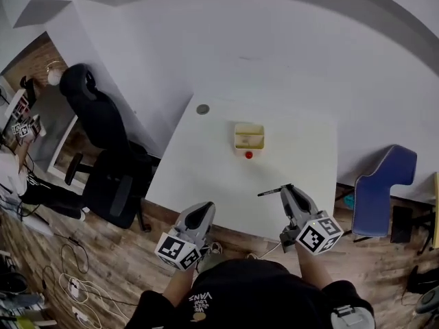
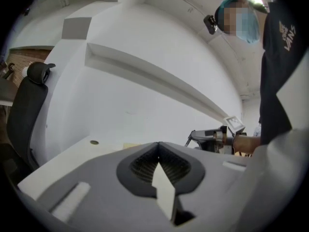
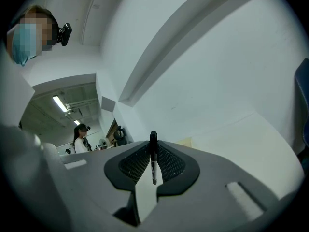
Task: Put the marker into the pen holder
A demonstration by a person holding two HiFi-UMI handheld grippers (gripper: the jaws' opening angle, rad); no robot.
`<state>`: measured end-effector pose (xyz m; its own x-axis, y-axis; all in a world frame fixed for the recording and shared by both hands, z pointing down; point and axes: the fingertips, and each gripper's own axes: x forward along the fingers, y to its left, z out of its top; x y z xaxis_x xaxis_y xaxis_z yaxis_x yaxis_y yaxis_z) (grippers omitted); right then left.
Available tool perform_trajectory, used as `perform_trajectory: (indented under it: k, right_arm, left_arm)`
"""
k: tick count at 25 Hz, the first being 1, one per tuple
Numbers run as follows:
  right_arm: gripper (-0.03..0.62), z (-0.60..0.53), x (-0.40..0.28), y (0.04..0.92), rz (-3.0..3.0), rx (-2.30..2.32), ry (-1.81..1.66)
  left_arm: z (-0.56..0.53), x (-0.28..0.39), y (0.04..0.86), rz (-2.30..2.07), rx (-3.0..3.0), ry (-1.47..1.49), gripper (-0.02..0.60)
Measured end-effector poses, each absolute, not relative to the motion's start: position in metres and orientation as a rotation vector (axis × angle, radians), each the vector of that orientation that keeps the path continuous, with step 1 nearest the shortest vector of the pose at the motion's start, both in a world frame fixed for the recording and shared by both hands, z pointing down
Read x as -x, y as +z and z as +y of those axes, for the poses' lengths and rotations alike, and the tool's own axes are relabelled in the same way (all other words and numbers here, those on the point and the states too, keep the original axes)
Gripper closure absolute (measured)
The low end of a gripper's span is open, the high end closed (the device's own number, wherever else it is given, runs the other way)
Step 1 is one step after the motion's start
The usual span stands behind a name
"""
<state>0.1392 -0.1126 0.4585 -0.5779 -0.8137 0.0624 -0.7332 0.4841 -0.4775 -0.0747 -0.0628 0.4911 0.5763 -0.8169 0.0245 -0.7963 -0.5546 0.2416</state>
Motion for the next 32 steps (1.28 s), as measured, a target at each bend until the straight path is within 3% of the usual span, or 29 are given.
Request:
perform_trajectory:
  k: [17,32]
  right_arm:
    - [0.548,-0.114,-0.117,0.454,2.220,1.699,-0.603]
    - [0.548,-0.173,-0.115,0.438,2.242,1.724,-0.534]
  left_arm:
    - [-0.125,0.105,0.488,-0.894,-2.789,-0.059,0.529]
    - [-0.158,0.100,0.497,-0.840,-2.762,-0.064,0.529]
